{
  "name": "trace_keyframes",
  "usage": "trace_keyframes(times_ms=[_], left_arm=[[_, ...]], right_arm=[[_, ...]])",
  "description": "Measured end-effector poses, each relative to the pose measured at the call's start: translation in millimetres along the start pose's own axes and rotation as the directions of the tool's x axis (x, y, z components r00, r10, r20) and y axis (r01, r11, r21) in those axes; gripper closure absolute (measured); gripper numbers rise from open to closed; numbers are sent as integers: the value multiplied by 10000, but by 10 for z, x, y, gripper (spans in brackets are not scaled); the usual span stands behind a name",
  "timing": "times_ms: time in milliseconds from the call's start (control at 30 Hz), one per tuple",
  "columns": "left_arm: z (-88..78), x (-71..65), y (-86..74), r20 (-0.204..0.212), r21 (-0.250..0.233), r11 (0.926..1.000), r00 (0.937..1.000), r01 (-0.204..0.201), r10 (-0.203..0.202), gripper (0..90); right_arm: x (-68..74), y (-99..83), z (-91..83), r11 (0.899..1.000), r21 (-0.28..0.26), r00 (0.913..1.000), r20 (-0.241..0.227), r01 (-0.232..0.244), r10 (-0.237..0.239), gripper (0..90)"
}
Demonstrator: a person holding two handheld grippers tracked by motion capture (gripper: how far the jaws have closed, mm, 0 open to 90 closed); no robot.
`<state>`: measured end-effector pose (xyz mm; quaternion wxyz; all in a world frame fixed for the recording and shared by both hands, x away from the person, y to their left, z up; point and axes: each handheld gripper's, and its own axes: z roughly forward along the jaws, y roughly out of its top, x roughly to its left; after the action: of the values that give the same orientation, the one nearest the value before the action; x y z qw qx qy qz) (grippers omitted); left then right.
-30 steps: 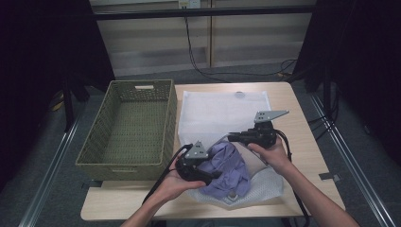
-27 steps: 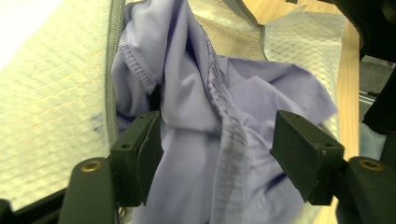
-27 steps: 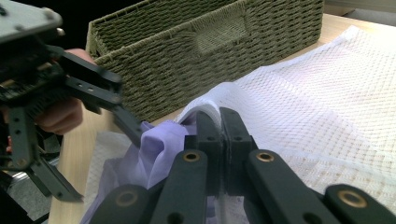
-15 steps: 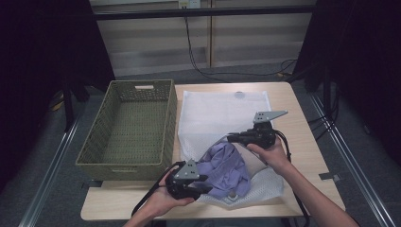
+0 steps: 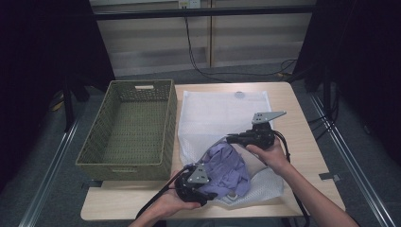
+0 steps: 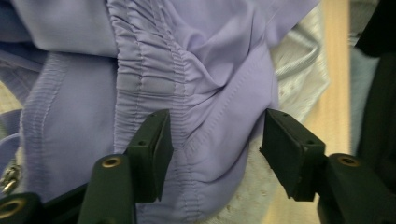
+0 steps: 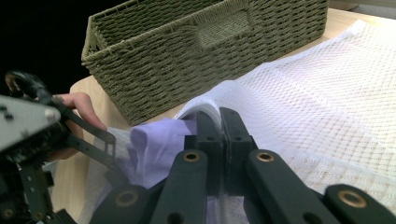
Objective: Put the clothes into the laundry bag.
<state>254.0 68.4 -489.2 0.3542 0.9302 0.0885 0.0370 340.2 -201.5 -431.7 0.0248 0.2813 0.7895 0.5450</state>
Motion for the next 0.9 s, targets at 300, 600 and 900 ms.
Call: trace_keyframes(times_ms=[300,600,900], left_arm=[[20,40,7,-84,-33,9973,9973,732,-732,555],[27,135,-2,346,-97,9907,9902,1355,-1351,839],[-21,169,23,518,-412,9793,9792,1981,-1960,887]], right_arm=[[0,-9,22,10000,74,10000,-28,-12,12,886],[-3,-20,39,9999,127,10000,-38,-8,8,886],[-1,-18,38,9998,143,9999,-94,-109,110,886]])
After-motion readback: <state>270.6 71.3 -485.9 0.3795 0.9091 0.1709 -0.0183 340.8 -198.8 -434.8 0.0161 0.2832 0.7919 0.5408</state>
